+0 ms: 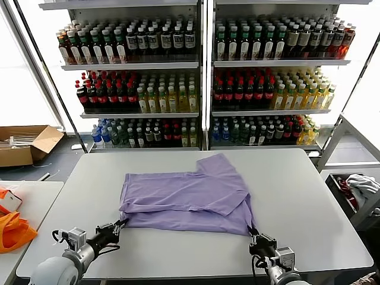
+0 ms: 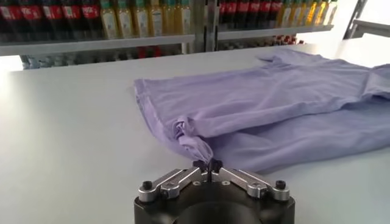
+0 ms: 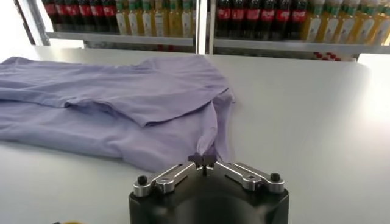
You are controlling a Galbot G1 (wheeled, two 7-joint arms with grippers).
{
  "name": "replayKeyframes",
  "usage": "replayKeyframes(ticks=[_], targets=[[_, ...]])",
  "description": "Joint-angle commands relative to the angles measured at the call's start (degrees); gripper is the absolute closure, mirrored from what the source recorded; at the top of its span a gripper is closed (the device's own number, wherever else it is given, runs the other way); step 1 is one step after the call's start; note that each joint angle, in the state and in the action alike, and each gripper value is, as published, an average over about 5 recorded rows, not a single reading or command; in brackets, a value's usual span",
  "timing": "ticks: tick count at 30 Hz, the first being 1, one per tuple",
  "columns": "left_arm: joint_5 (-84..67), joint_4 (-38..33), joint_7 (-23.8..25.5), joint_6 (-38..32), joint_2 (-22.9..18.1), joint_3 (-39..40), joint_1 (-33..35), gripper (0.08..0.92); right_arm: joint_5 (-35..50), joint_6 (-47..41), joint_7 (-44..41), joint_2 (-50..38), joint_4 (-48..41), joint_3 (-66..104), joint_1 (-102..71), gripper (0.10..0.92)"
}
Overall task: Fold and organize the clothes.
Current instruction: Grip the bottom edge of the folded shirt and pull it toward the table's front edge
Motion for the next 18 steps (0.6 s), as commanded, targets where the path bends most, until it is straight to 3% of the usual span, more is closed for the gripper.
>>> replayKeyframes(ticks=[1, 18], targets=[[1.8, -7.4, 1.0, 0.1, 0.3, -1.6, 7.3, 0.912, 0.3, -0.2, -1.3, -1.3, 4.3, 1.5, -6.1, 0.92], [6.1, -20.4, 2.9, 3.4, -6.1, -14.8, 25.2, 0.912, -1.2, 1.9, -5.1, -2.1, 11.5, 8.5, -18.5, 0.92]])
